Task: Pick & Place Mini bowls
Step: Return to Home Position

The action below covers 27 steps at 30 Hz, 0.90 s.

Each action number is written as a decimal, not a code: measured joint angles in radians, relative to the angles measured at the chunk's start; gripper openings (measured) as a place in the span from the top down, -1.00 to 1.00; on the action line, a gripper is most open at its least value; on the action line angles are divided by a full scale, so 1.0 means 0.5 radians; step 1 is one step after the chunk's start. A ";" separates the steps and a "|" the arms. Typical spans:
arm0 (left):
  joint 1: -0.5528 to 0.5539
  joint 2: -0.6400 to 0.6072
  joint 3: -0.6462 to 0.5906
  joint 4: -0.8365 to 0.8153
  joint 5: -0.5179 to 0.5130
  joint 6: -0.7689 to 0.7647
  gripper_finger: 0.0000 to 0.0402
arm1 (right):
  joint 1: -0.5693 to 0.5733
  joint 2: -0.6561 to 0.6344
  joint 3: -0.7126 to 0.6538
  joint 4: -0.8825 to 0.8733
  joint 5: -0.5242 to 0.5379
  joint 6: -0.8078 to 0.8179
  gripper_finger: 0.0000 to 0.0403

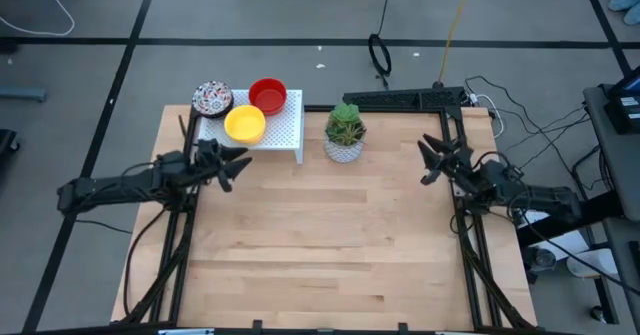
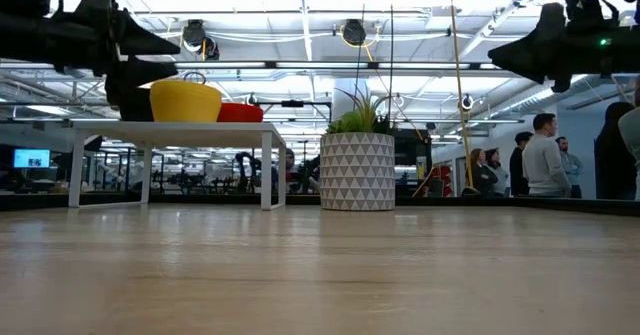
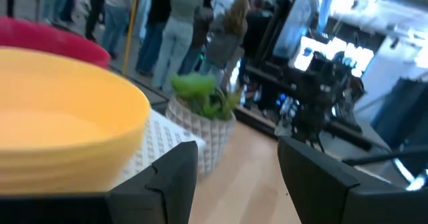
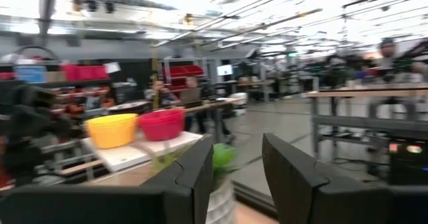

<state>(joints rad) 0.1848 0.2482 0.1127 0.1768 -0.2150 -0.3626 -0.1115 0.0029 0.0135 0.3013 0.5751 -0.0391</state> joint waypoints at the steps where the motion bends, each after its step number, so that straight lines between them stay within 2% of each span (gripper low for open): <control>1: 0.022 -0.025 0.000 0.001 0.000 0.000 -0.05 | -0.042 0.000 0.000 0.001 0.000 0.000 0.42; 15: 0.344 -0.359 0.000 -0.002 -0.005 0.000 -0.05 | -0.565 0.000 0.000 0.001 0.001 0.000 0.42; 20: 0.411 -0.492 0.001 0.004 -0.005 -0.001 -0.05 | -0.656 0.000 0.000 0.000 0.001 0.001 0.42; 27: 0.442 -0.487 0.002 0.041 0.009 -0.003 -0.05 | -0.721 0.000 0.000 0.000 0.001 0.001 0.42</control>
<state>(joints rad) 0.4057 0.0048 0.1135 0.1975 -0.2104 -0.3641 -0.4718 0.0029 0.0136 0.3012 0.5755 -0.0387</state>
